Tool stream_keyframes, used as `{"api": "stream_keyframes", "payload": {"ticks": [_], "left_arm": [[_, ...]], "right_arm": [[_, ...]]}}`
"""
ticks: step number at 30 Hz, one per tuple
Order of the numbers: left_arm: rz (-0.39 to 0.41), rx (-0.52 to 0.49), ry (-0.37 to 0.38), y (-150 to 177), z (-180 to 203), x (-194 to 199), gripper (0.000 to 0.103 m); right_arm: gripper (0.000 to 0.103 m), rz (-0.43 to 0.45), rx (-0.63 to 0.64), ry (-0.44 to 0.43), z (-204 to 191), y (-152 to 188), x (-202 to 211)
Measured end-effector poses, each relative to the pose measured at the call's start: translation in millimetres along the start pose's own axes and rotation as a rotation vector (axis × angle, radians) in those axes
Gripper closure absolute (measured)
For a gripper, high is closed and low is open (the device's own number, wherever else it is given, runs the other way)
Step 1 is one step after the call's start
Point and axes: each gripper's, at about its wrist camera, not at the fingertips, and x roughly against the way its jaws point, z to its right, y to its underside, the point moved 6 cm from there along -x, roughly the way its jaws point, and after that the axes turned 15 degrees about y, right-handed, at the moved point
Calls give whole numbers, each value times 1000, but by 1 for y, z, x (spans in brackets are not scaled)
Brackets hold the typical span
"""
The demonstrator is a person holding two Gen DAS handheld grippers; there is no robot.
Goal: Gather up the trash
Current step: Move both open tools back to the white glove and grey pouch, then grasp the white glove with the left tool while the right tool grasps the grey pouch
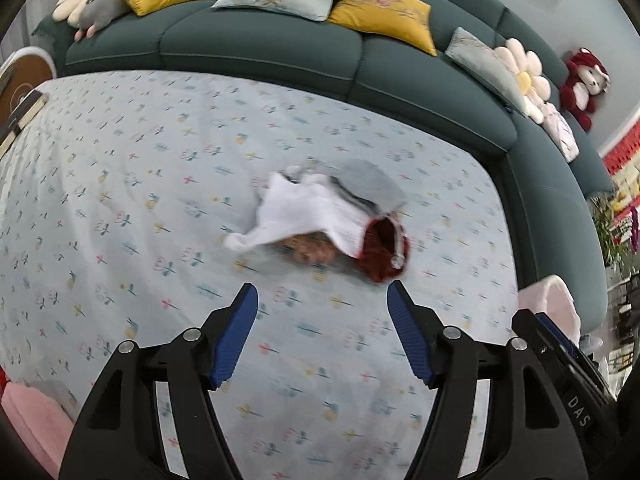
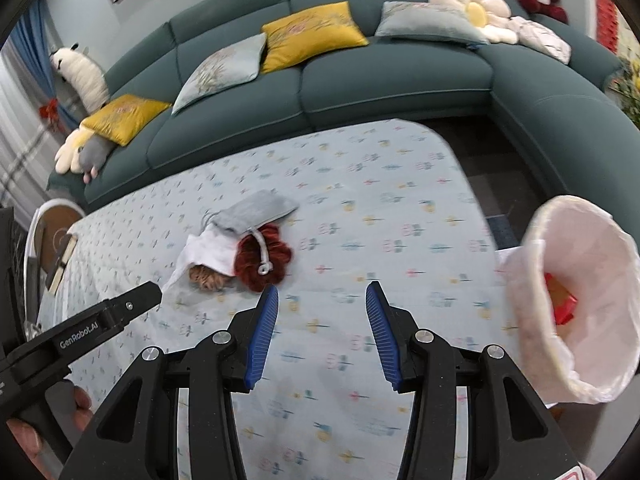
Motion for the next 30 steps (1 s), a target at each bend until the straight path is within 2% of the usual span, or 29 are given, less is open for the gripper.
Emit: {"api": "stream_keyframes", "payload": {"ticks": [4, 19, 24, 30], "left_arm": [[-9, 7, -13, -9, -16, -9, 31], [-74, 11, 10, -36, -32, -64, 32], [-97, 24, 20, -39, -40, -76, 43], [-117, 31, 49, -38, -42, -83, 69]], "right_arm": [[58, -31, 8, -14, -21, 0, -19], [58, -117, -8, 2, -54, -4, -83], [58, -136, -8, 6, -63, -5, -99], [58, -161, -42, 34, -63, -6, -119]]}}
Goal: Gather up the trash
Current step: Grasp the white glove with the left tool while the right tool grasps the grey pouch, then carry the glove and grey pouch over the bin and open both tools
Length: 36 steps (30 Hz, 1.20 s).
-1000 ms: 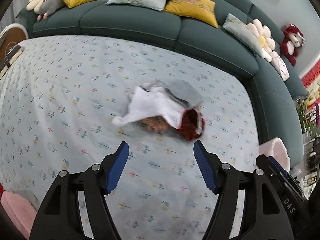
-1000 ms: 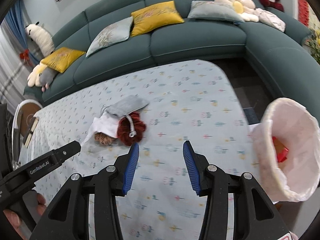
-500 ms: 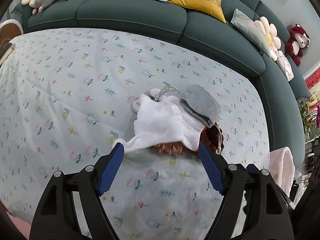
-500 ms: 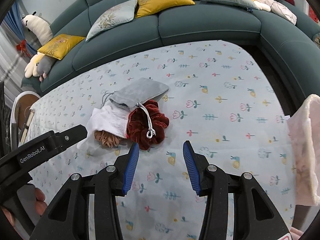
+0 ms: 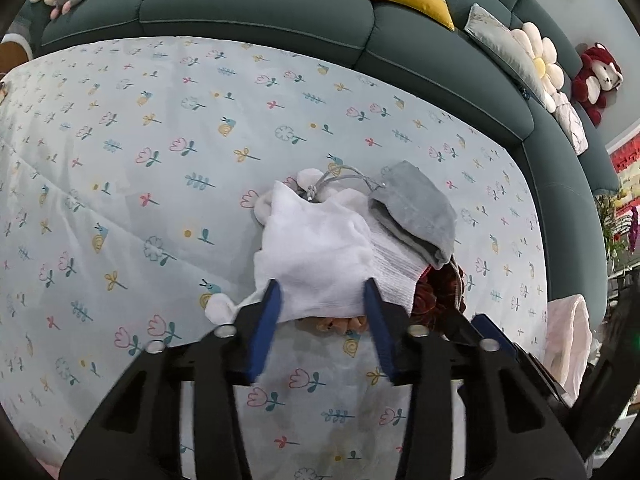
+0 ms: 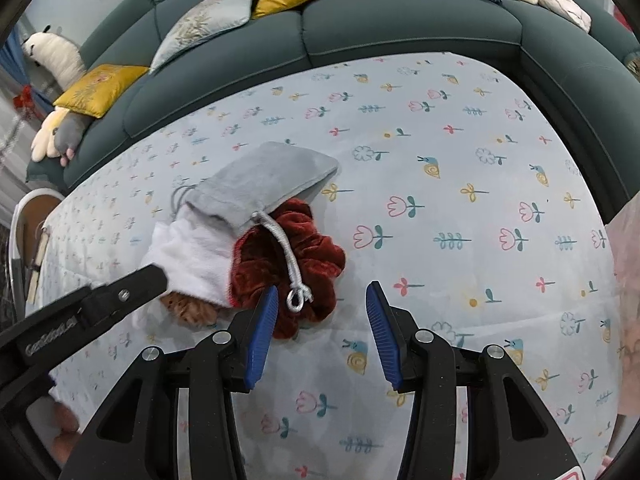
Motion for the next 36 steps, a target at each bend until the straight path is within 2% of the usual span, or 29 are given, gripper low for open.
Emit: {"api": "stream_keyframes", "payload": {"ticks": [3, 4, 5, 7, 10, 17, 20, 28, 32, 36], "left_arm": [[-14, -8, 8, 2, 2, -4, 88], [-17, -15, 4, 3, 2, -4, 95], [-16, -22, 0, 4, 3, -4, 96], [-10, -27, -3, 6, 4, -2, 98], [4, -20, -2, 9, 6, 4, 98], [24, -12, 17, 25, 19, 24, 99], [21, -17, 33, 40, 30, 32, 99], [-32, -49, 63, 101, 60, 41, 99], [-53, -47, 69, 126, 70, 43, 99], [-52, -58, 75, 136, 83, 49, 99]], "right_arm": [[58, -27, -37, -13, 1, 0, -9], [62, -35, -46, -20, 1, 0, -11], [64, -37, -46, -27, 1, 1, -11], [80, -41, -29, -46, -2, 4, -10], [85, -28, 20, -37, -6, 6, -4], [88, -12, 42, -39, 10, 23, 15], [94, -7, 49, -36, 26, 37, 29], [95, -20, -1, -24, 86, 86, 55], [95, 5, -23, -26, 106, 95, 71], [95, 48, -49, -31, 121, 94, 93]]}}
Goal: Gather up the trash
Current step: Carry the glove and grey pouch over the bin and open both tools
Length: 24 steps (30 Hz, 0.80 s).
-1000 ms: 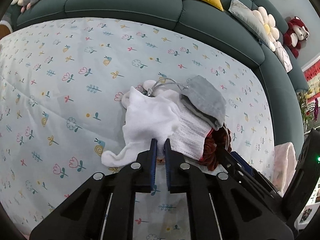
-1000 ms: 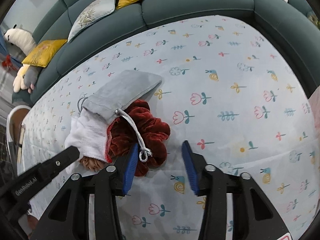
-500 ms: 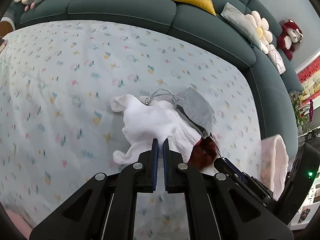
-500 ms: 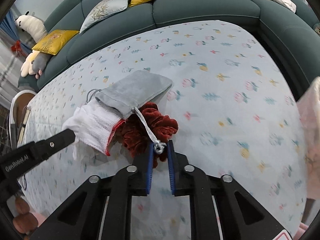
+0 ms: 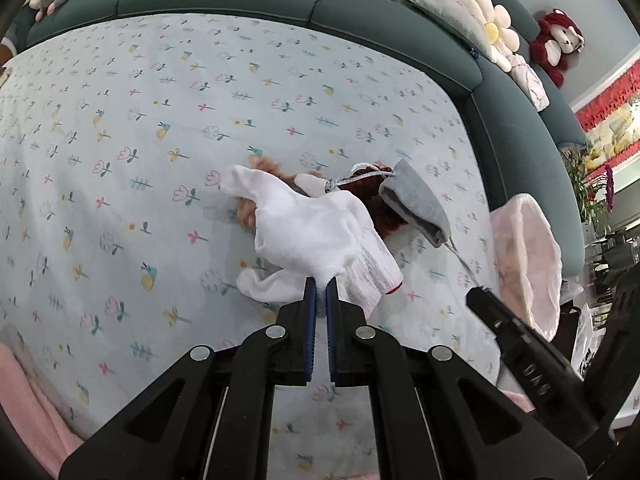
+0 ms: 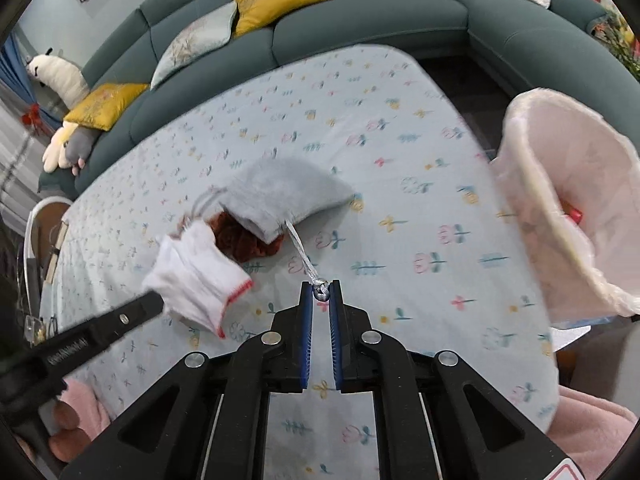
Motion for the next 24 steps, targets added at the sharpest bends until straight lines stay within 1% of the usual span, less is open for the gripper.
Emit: {"api": "stream_keyframes", "payload": {"ticks": [7, 14, 17, 24], "left_arm": [[34, -54, 18, -2, 35, 15, 99], [66, -125, 50, -9, 83, 24, 99], [70, -146, 67, -11, 102, 24, 99], [63, -220, 96, -13, 154, 14, 99]], "right_arm": [[96, 107, -50, -13, 23, -24, 44], [96, 209, -90, -24, 53, -53, 89], [96, 258, -109, -24, 68, -67, 108], [96, 332, -155, -13, 108, -90, 138]]}}
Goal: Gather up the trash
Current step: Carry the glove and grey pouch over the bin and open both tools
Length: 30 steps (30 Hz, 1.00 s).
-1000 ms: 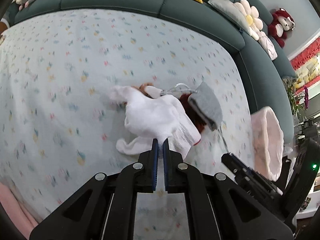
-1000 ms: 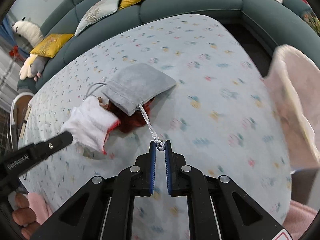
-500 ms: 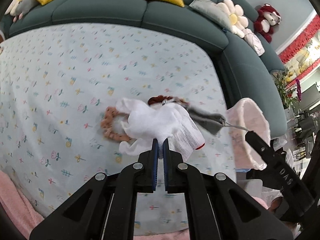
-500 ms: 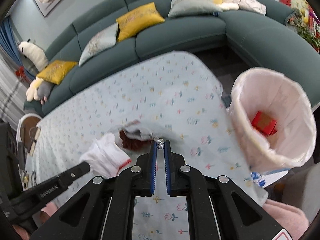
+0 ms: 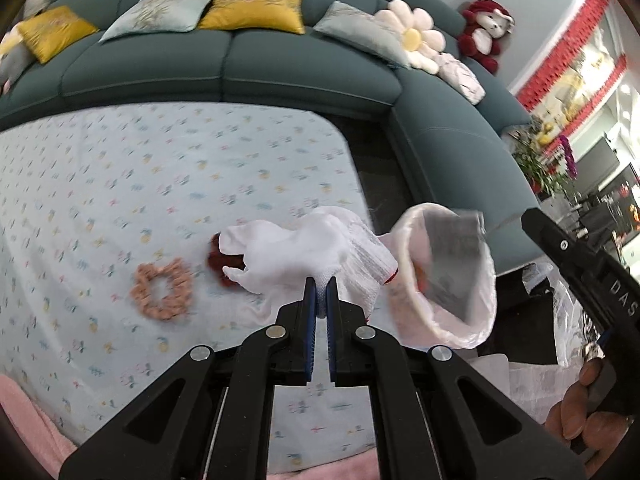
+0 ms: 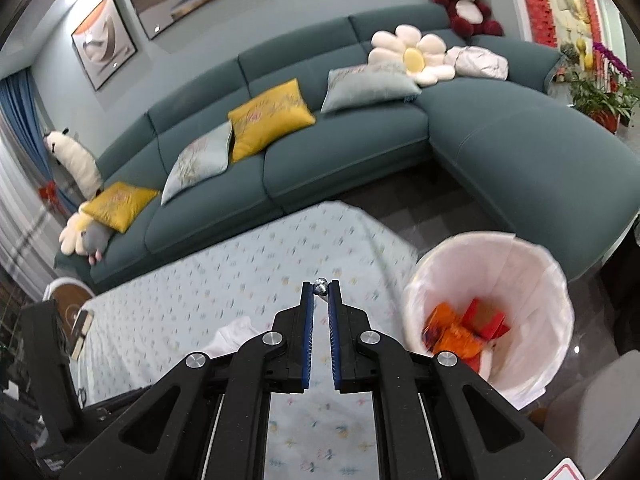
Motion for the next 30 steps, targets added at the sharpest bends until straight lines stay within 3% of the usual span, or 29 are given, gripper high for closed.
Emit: {"api": "stream_keyframes", "payload": {"ticks": [16, 30], "left_arm": [[-115, -110, 90, -12, 100, -86, 99], [-189, -157, 111, 4, 135, -138, 98]], "right_arm": [[96, -21, -70, 90, 100, -18, -18], [96, -66, -116, 133, 143, -11, -43]]}}
